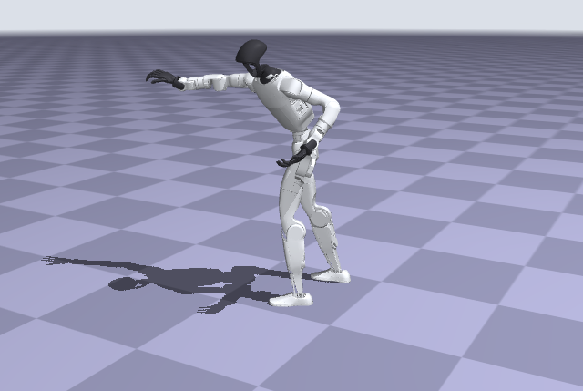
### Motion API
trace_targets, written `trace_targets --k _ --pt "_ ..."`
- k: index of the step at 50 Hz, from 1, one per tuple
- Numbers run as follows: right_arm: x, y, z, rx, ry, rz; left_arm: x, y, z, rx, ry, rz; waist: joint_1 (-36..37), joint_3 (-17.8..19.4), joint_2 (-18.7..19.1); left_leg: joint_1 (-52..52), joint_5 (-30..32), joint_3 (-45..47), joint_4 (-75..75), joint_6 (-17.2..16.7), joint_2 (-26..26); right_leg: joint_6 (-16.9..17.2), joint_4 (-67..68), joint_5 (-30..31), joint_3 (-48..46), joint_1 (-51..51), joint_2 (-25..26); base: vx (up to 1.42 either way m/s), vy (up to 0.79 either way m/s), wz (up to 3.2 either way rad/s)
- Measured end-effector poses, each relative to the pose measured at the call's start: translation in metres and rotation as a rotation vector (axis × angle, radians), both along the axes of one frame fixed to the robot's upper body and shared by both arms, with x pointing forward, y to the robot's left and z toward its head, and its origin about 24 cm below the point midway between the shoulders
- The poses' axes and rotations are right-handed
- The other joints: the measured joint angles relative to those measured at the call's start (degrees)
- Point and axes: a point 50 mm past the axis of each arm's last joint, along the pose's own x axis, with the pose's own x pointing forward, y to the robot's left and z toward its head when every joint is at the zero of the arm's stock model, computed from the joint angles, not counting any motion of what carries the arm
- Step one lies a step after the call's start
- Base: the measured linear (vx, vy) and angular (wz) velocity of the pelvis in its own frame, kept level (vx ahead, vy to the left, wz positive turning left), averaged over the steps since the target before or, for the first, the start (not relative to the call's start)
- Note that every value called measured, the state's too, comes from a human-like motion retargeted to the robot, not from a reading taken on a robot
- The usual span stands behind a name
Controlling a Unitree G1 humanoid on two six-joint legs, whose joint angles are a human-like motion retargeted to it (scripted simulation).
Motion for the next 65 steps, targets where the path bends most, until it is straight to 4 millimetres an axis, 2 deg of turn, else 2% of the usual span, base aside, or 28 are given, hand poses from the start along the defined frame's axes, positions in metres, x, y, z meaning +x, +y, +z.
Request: trace_targets --k 2,3,5,7,11,16,20,22,25,29,31,33,36,40,43,45,48,50,51,52,53,55,57,59,61,63,64,65 --pt "0.029 0.031 0.006 -0.135 0.043 0.174 -0.022 0.012 -0.019 -0.103 0.040 0.137 -0.52 0.00 1.76 2.37 1.17 -4.24 -3.37 -1.13 -0.24 -1.46 0.05 1.28 -0.74 2.48 1.45 0.26 -0.03 1.96" --pt "0.043 0.044 0.001 -0.176 0.105 0.235 -0.032 0.018 -0.027 -0.131 0.072 0.210 -1.01 0.00 2.53 3.72 1.76 -6.42 -4.98 -1.50 -0.03 -2.73 0.66 1.59 -0.30 3.48 2.32 0.26 -0.06 1.90" --pt "0.066 0.067 -0.009 -0.223 0.193 0.344 -0.044 0.031 -0.039 -0.012 0.146 0.330 -1.63 0.00 4.34 6.15 2.64 -10.42 -7.61 -2.48 1.00 -5.00 3.27 1.44 1.52 4.32 3.99 0.24 -0.08 1.69" --pt "0.082 0.090 -0.012 -0.225 0.214 0.449 -0.040 0.028 -0.050 -0.196 0.192 0.463 -1.27 0.00 6.59 8.01 3.02 -13.29 -9.31 -2.65 2.54 -6.71 7.57 0.51 2.91 3.45 4.67 0.20 -0.11 1.25" --pt "0.094 0.144 -0.014 -0.427 0.249 0.629 -0.020 0.023 -0.055 -0.295 0.206 0.581 0.97 0.00 9.00 8.99 2.67 -16.80 -10.67 -2.63 4.87 -7.43 14.31 -1.53 -0.01 -0.59 1.70 0.15 -0.15 0.80" --pt "0.090 0.231 -0.026 -0.634 0.237 0.995 0.008 0.005 -0.057 -0.433 0.147 0.610 1.45 0.00 9.40 8.86 1.72 -18.95 -11.43 -2.85 6.23 -5.42 12.70 -1.67 -6.46 -4.47 -5.47 0.11 -0.21 0.50" --pt "0.067 0.294 -0.047 -0.758 0.230 1.304 0.033 0.007 -0.061 -0.561 0.157 0.711 -0.33 0.00 8.98 9.81 0.78 -18.96 -12.63 -2.40 7.20 -2.76 9.11 0.45 -12.35 -7.07 -11.62 0.11 -0.27 0.24" --pt "0.052 0.314 -0.062 -0.783 0.222 1.430 0.040 0.015 -0.061 -0.594 0.190 0.770 -2.23 -0.02 9.10 10.55 0.24 -18.69 -13.03 -1.78 7.56 -1.99 8.20 2.19 -15.68 -8.43 -14.76 0.12 -0.29 0.11" --pt "0.032 0.327 -0.086 -0.747 0.245 1.591 0.047 0.039 -0.045 -0.573 0.111 0.833 -5.83 -0.39 9.87 11.66 -0.96 -18.25 -12.48 -0.94 7.69 -1.29 7.55 4.79 -19.23 -10.45 -19.00 0.13 -0.30 0.05" --pt "0.016 0.313 -0.122 -0.543 0.304 1.666 0.048 0.087 0.004 -0.439 -0.091 0.858 -10.43 -0.82 10.77 13.93 -4.68 -16.44 -7.55 0.78 5.52 -0.27 8.22 11.22 -17.60 -12.97 -23.84 0.18 -0.31 -0.24" --pt "0.013 0.299 -0.143 -0.396 0.294 1.662 0.045 0.112 0.037 -0.340 -0.206 0.884 -12.31 -1.13 11.14 15.74 -7.04 -14.40 -4.05 1.47 4.52 -0.16 9.91 13.79 -13.89 -14.04 -25.23 0.23 -0.33 -0.76" --pt "0.008 0.286 -0.160 -0.261 0.282 1.641 0.040 0.133 0.073 -0.234 -0.310 0.913 -14.55 -2.10 12.42 17.56 -9.17 -11.27 -0.35 1.52 4.62 -0.69 12.99 13.28 -9.29 -15.17 -25.48 0.26 -0.34 -1.12" --pt "-0.001 0.273 -0.176 -0.068 0.251 1.625 0.023 0.151 0.120 -0.020 -0.422 0.939 -20.15 -4.86 16.30 19.48 -10.85 -4.55 5.19 0.97 6.54 -1.27 17.50 9.78 -3.12 -17.27 -23.91 0.30 -0.32 -1.41" --pt "-0.010 0.261 -0.189 0.180 0.169 1.628 0.000 0.157 0.185 0.355 -0.515 0.944 -30.66 -8.59 23.01 21.29 -9.14 6.18 10.87 0.64 9.90 -1.32 17.64 8.55 3.65 -20.78 -18.82 0.30 -0.28 -1.91" --pt "-0.011 0.257 -0.196 0.290 0.126 1.615 -0.001 0.141 0.256 0.681 -0.600 0.944 -40.59 -8.95 27.25 22.44 -5.10 13.13 13.42 0.16 10.94 -0.73 12.25 9.88 8.55 -21.46 -14.75 0.28 -0.24 -2.02" --pt "-0.008 0.255 -0.202 0.334 0.117 1.589 0.004 0.116 0.314 0.949 -0.656 0.982 -48.22 -7.57 28.74 22.59 -2.55 16.62 15.62 0.43 10.82 -0.09 8.07 10.96 11.40 -20.88 -13.14 0.24 -0.19 -1.62" --pt "0.002 0.252 -0.209 0.321 0.142 1.539 0.015 0.069 0.395 1.606 -0.571 1.276 -61.85 -2.81 29.74 21.74 -0.11 19.80 19.60 2.02 10.25 0.87 2.57 12.44 13.68 -18.75 -12.44 0.21 -0.13 -0.99" --pt "0.002 0.235 -0.212 0.280 0.184 1.465 0.042 0.055 0.412 2.074 -0.384 1.453 -69.67 -1.59 33.19 19.95 0.96 21.64 21.19 3.57 9.63 1.06 -0.99 13.58 14.41 -18.30 -12.48 0.22 -0.08 -0.64" --pt "-0.003 0.222 -0.215 0.296 0.159 1.401 0.083 0.022 0.420 2.328 -0.376 1.404 -70.35 -1.30 33.57 20.24 1.18 23.24 21.29 4.08 9.59 1.12 -2.52 13.97 14.85 -17.57 -12.15 0.23 -0.06 -0.79" --pt "-0.009 0.208 -0.215 0.298 0.147 1.336 0.103 -0.013 0.433 2.632 -0.382 1.410 -71.31 -0.98 34.40 20.71 1.55 25.20 20.89 4.55 9.30 1.28 -3.94 14.32 15.42 -17.06 -11.99 0.25 -0.05 -0.99" --pt "-0.013 0.194 -0.212 0.273 0.159 1.277 0.123 -0.035 0.424 -2.778 0.366 -1.272 -72.80 -0.61 36.11 21.55 2.21 27.90 19.52 4.91 8.52 1.60 -5.14 14.59 16.24 -17.00 -12.17 0.26 -0.04 -1.11" --pt "-0.022 0.177 -0.210 0.238 0.209 1.203 0.151 -0.069 0.394 -2.506 0.342 -0.908 -77.21 0.00 36.92 26.03 4.15 34.66 14.80 5.47 5.81 2.38 -7.30 14.93 18.33 -15.59 -13.06 0.28 -0.04 -1.33" --pt "-0.025 0.174 -0.217 0.289 0.169 1.183 0.151 -0.124 0.388 -2.512 0.606 -0.894 -79.10 0.00 35.38 26.33 4.46 40.89 13.92 5.23 5.93 2.55 -8.71 15.42 20.67 -17.57 -11.44 0.29 -0.05 -1.63" --pt "-0.024 0.184 -0.236 0.388 0.089 1.189 0.141 -0.181 0.372 -2.541 0.995 -0.904 -79.14 0.00 28.58 27.62 4.79 44.40 12.57 4.89 4.47 2.94 -9.22 15.46 24.22 -18.77 -10.19 0.27 -0.04 -2.01" --pt "-0.022 0.195 -0.248 0.438 0.048 1.193 0.133 -0.220 0.330 -2.599 1.376 -0.759 -79.34 0.00 22.75 27.33 4.43 42.58 11.80 4.56 2.53 3.18 -9.23 15.11 27.54 -19.59 -9.05 0.24 -0.02 -1.98" --pt "-0.023 0.199 -0.250 0.448 0.032 1.197 0.124 -0.242 0.277 -2.610 1.652 -0.533 -79.52 0.00 19.51 25.04 2.74 36.40 12.63 4.25 1.07 3.11 -9.23 14.73 30.24 -19.96 -7.80 0.23 -0.01 -1.67" --pt "-0.024 0.199 -0.248 0.450 0.022 1.202 0.119 -0.249 0.253 2.558 -1.709 0.403 -79.31 0.00 18.57 23.44 1.45 32.76 13.66 4.17 0.62 2.93 -9.23 14.55 31.37 -19.89 -7.19 0.22 0.00 -1.40" --pt "-0.026 0.198 -0.245 0.451 0.011 1.209 0.113 -0.255 0.230 2.491 -1.739 0.277 -78.99 0.00 17.81 21.75 0.05 29.08 14.88 4.12 0.26 2.71 -9.23 14.38 32.43 -19.72 -6.60 0.21 0.00 -1.19"
